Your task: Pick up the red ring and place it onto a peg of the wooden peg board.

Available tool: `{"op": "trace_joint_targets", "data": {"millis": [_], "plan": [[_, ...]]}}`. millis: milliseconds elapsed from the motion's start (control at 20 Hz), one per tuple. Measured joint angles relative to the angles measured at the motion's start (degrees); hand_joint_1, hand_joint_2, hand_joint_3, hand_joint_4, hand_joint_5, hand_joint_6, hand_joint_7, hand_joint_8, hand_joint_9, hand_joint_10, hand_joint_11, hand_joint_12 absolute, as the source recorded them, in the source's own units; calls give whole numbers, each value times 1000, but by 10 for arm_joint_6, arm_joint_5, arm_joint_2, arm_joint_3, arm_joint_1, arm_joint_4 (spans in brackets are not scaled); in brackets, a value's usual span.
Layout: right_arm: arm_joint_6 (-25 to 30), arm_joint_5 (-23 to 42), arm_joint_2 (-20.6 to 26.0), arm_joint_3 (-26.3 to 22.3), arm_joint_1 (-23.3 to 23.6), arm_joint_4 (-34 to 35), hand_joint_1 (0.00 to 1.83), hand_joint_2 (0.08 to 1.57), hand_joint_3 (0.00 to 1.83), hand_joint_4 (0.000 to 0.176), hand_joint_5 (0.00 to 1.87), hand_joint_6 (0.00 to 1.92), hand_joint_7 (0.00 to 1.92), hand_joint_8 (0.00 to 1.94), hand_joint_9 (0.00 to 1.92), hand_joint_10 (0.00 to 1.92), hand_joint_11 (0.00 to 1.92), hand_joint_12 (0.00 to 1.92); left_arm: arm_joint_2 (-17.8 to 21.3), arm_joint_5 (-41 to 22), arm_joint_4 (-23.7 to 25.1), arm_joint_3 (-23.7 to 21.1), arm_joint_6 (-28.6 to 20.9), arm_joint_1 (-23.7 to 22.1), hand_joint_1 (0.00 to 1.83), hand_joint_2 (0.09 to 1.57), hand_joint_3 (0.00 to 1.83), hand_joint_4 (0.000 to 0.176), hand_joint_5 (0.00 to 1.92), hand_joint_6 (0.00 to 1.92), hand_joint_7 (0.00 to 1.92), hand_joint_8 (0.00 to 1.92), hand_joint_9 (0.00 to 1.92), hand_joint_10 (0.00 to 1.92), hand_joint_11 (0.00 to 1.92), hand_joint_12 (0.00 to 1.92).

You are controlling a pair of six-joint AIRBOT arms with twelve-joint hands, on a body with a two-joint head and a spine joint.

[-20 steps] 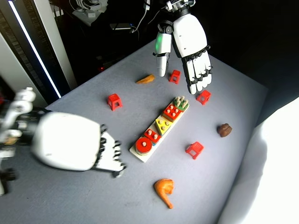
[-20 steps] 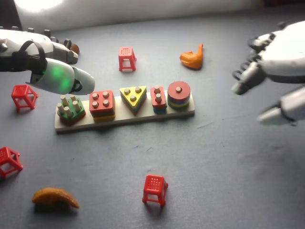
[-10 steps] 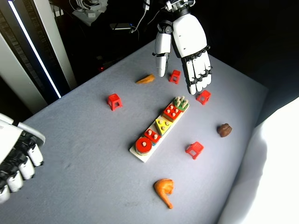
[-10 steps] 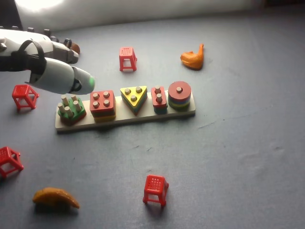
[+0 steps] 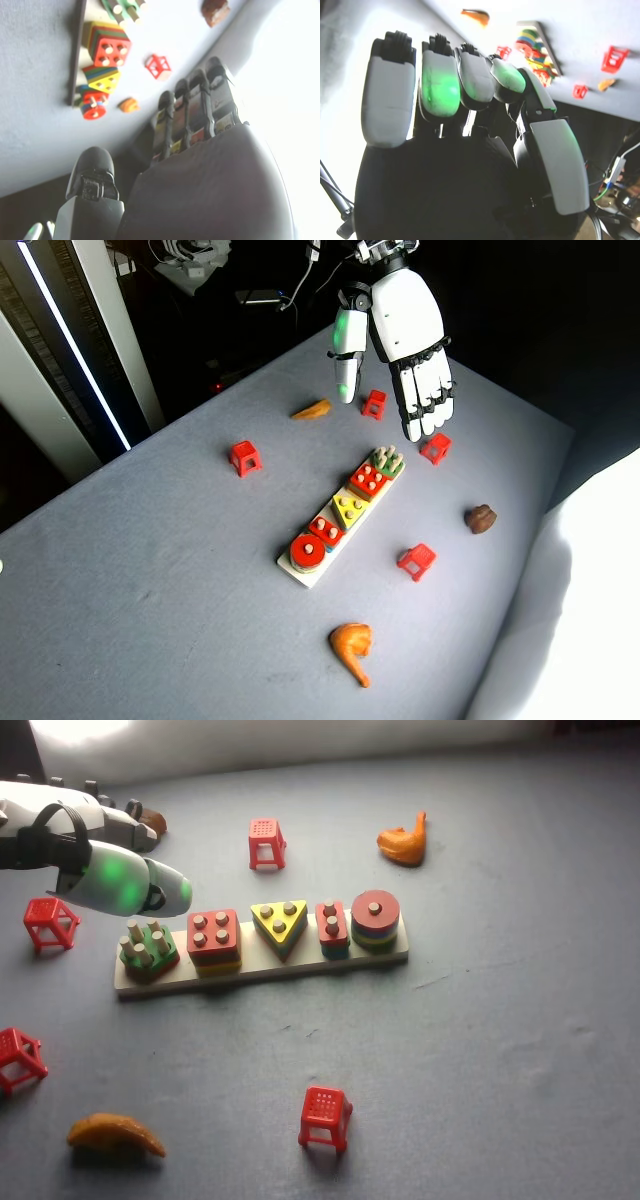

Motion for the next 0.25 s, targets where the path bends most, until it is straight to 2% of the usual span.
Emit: {"op": "trace_joint_targets", "data": {"millis": [100,250], "plan": [[-7,-3,10,-9,9,0,401,1490,0,96,1184,1921,1378,1941,1509,1921,1692,1921,0,1,0,0,0,0,0,1298,1,0,125,3,108,3,75,4,0,178],[-35,-21,20,-18,14,0,403,1489,0,102,1192,1921,1363,1941,1474,1921,1656,1921,0,1,0,0,0,2,0,1296,0,0,118,0,87,0,60,0,0,165]]}}
